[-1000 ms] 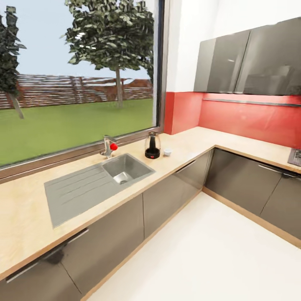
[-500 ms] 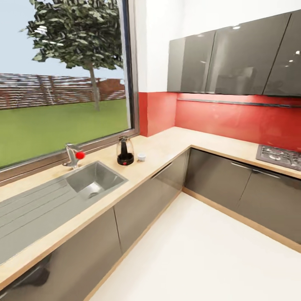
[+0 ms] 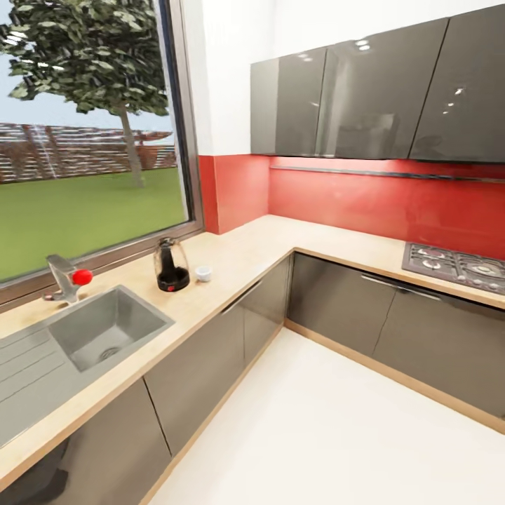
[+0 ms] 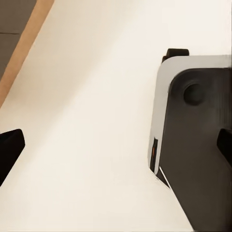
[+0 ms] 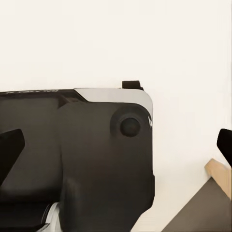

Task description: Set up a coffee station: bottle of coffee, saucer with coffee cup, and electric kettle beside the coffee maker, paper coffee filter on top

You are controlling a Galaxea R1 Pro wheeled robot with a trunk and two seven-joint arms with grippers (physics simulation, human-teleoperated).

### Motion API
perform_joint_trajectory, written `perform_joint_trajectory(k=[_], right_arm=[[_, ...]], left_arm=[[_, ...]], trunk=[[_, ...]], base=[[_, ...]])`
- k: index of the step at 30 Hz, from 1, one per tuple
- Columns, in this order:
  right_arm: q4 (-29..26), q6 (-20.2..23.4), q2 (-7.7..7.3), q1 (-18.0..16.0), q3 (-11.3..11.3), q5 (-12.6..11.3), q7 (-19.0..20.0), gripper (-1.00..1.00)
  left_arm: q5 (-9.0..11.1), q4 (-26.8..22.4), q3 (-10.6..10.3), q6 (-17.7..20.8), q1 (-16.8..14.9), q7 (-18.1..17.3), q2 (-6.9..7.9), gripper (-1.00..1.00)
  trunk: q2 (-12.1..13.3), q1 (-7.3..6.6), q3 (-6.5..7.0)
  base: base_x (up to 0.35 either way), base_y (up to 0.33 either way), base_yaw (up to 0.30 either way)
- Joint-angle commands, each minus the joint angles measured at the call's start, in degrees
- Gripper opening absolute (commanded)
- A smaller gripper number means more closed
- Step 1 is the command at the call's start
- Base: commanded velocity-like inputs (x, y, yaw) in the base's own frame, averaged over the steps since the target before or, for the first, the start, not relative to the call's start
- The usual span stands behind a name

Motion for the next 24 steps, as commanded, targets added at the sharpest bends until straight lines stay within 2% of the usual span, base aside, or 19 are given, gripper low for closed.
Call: perform_joint_trajectory(k=[1,24], right_arm=[[-0.02,-0.01,0.02,-0.04,0.49,-0.49,-0.16,1.00],[-0.28,-0.10,-0.14,-0.04,0.26,-0.88,-0.07,1.00]], left_arm=[[-0.34,-0.14,0.46,0.33,-0.01,0.07,-0.23,1.00],[-0.36,-0.16,0.36,0.34,-0.01,0.16,-0.46,1.00]], trunk=[[-0.11,0.06,-0.12],[-0.11,0.06,-0.12]], base=[[0.285,-0.209,-0.004],[0.255,-0.227,0.000]])
